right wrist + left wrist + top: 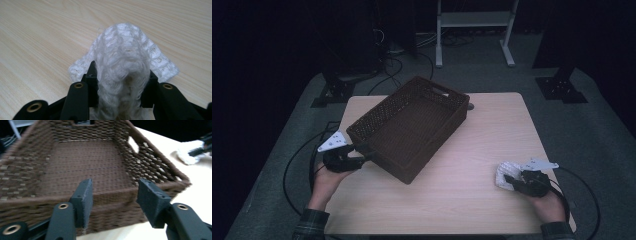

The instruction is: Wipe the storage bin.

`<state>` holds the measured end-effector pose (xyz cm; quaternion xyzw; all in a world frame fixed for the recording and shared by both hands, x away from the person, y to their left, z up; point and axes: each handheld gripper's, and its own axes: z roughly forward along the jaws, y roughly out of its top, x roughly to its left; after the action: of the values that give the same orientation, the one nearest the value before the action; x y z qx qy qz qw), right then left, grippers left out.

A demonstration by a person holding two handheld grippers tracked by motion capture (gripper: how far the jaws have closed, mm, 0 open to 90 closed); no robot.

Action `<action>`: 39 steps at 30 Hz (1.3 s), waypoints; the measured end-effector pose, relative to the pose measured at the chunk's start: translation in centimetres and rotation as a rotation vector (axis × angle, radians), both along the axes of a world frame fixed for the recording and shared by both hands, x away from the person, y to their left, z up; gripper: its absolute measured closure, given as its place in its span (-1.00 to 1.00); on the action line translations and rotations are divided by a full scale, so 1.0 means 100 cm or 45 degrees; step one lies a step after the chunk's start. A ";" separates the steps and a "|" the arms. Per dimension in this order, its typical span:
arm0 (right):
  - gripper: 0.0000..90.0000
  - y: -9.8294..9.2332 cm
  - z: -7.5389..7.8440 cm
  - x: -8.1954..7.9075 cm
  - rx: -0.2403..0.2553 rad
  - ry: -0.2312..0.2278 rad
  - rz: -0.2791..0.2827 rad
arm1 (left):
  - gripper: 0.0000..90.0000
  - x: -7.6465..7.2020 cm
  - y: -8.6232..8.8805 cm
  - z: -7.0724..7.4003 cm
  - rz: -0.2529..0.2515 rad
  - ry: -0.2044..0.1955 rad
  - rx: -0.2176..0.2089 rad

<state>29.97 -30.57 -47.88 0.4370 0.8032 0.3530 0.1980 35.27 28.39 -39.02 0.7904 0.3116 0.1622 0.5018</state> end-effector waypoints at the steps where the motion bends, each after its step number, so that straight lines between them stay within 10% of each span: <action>1: 0.35 0.000 0.000 0.000 -0.001 0.001 0.000 | -0.05 0.003 0.002 0.001 0.009 -0.003 0.006; 22: 0.35 0.000 0.000 0.000 0.004 -0.003 0.002 | -0.01 0.093 0.031 0.019 0.235 0.023 0.156; 39: 0.35 -0.002 -0.001 0.000 0.011 -0.003 0.006 | 0.66 0.129 0.032 -0.001 0.223 0.125 0.227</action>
<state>29.98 -30.74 -47.97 0.4358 0.8024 0.3574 0.1962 48.18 31.57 -39.13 0.8085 0.3880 0.1937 0.3978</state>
